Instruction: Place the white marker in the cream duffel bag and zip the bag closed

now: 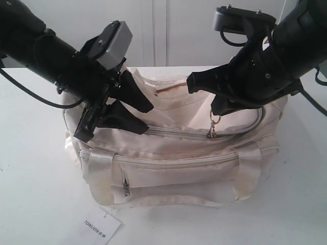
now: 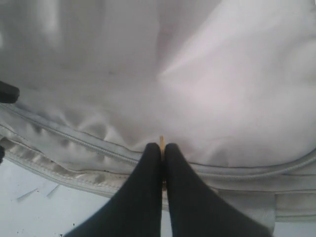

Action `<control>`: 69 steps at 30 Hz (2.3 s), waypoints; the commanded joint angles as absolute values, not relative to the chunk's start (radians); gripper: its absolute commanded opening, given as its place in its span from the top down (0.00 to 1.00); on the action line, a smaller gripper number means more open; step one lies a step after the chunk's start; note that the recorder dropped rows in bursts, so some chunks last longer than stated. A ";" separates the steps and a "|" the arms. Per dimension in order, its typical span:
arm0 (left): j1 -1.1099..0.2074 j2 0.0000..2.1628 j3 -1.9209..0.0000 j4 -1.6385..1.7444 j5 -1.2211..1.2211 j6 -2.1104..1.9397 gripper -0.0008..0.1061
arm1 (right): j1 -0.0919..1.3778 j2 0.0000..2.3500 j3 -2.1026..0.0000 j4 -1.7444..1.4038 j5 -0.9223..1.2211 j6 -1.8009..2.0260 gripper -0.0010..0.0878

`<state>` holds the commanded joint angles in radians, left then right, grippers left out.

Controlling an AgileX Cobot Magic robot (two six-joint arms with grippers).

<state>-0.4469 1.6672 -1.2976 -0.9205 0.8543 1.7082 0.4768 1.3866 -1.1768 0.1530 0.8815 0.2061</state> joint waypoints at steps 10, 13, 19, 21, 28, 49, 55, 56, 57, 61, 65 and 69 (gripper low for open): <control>-0.489 1.667 -1.248 -0.920 0.765 1.753 0.39 | 0.477 1.387 -1.177 0.153 0.877 0.206 0.99; -0.489 1.667 -1.234 -0.927 0.715 1.753 0.39 | 0.477 1.387 -1.177 0.153 0.873 0.206 0.99; -0.489 1.667 -1.216 -0.927 0.699 1.753 0.49 | 0.477 1.387 -1.177 0.153 0.873 0.206 0.99; -0.489 1.669 -1.212 -0.921 0.699 1.749 0.58 | 0.477 1.387 -1.177 0.153 0.873 0.206 0.99; -0.489 1.669 -1.195 -0.910 0.682 1.747 0.89 | 0.477 1.387 -1.177 0.153 0.873 0.206 0.99; -0.489 1.669 -1.195 -0.754 0.645 1.613 0.99 | 0.477 1.387 -1.177 0.127 0.921 0.206 0.99; -0.489 1.669 -1.195 -0.721 0.645 1.561 0.99 | 0.477 1.387 -1.177 0.076 0.943 0.206 0.99; -0.489 1.669 -1.195 -0.718 0.647 1.561 0.99 | 0.477 1.387 -1.177 0.064 0.950 0.209 0.99; -0.489 1.669 -1.195 -0.718 0.647 1.561 0.99 | 0.477 1.387 -1.177 0.052 0.952 0.217 0.99; -0.489 1.669 -1.195 -0.718 0.647 1.561 0.99 | 0.477 1.371 -1.177 0.000 0.962 0.259 0.99; -0.489 1.669 -1.195 -0.716 0.647 1.561 0.99 | 0.477 1.341 -1.177 -0.062 0.965 0.296 0.99; -0.489 1.669 -1.195 -0.716 0.647 1.561 0.99 | 0.477 1.319 -1.177 -0.105 0.983 0.322 0.99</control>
<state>-0.4894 1.6693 -1.1946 -0.7157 0.6471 1.5609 0.4768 1.3187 -1.1768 -0.1050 0.9826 0.3218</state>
